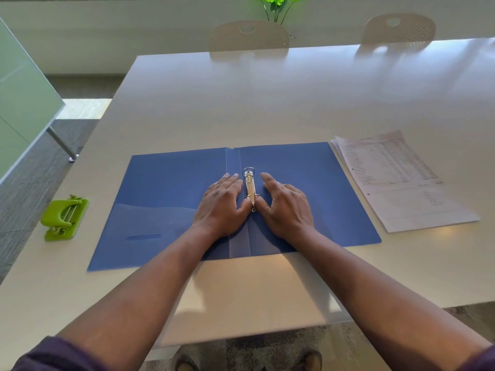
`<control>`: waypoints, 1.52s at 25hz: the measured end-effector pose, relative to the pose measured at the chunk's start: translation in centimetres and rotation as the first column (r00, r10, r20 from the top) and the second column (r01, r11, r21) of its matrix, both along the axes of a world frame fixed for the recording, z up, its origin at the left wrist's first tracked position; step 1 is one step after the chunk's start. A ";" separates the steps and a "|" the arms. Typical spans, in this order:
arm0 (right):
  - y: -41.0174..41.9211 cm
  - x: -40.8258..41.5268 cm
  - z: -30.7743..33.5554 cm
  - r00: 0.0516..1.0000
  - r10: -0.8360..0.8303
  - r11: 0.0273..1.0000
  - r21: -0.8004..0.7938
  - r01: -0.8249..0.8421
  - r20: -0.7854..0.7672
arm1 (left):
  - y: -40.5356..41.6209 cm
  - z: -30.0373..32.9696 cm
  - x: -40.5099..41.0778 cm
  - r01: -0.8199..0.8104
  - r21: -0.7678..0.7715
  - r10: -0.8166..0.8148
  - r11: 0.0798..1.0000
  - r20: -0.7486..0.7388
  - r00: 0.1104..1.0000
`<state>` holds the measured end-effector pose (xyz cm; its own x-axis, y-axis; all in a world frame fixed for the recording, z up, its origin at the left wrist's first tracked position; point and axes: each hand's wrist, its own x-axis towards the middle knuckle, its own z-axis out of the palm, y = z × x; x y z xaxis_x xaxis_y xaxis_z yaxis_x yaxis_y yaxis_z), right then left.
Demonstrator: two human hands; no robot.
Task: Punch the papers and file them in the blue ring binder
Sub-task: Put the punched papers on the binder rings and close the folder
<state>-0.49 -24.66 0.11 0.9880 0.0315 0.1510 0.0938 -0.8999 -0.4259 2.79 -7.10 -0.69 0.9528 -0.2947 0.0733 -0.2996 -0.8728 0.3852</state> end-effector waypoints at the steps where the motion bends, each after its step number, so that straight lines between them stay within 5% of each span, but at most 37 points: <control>1: 0.0 0.0 0.0 1.000 0.000 1.000 0.008 0.000 0.003 | 0.0 0.0 0.1 0.002 -0.008 -0.002 1.000 -0.006 1.000; 12: -0.2 0.2 -0.7 0.998 0.035 0.998 -0.047 -0.033 0.048 | 0.1 0.1 -0.1 0.024 0.065 -0.028 0.998 0.055 0.998; 20: -2.3 -0.3 0.6 0.991 0.104 0.994 0.036 -0.101 -0.081 | -1.3 4.6 -0.1 0.048 0.252 -0.053 0.967 0.012 0.999; 25: -6.1 -0.7 1.5 0.997 -0.055 0.994 0.088 0.059 -0.045 | -6.7 5.7 -0.4 0.252 0.277 -0.298 0.927 0.138 0.945; 30: -15.1 -0.9 2.1 0.922 -0.378 0.924 0.085 0.372 0.082 | -16.5 5.0 0.3 0.493 0.069 -0.490 0.867 -0.055 0.870; 33: -21.5 -0.6 2.1 0.820 -0.568 0.822 0.004 0.570 0.074 | -21.2 4.1 0.9 0.489 -0.028 -0.489 0.872 -0.126 0.863; 38: -29.1 -0.4 2.0 0.719 -0.676 0.737 -0.127 0.664 -0.163 | -25.5 3.0 2.5 0.450 0.211 -0.447 0.868 -0.066 0.892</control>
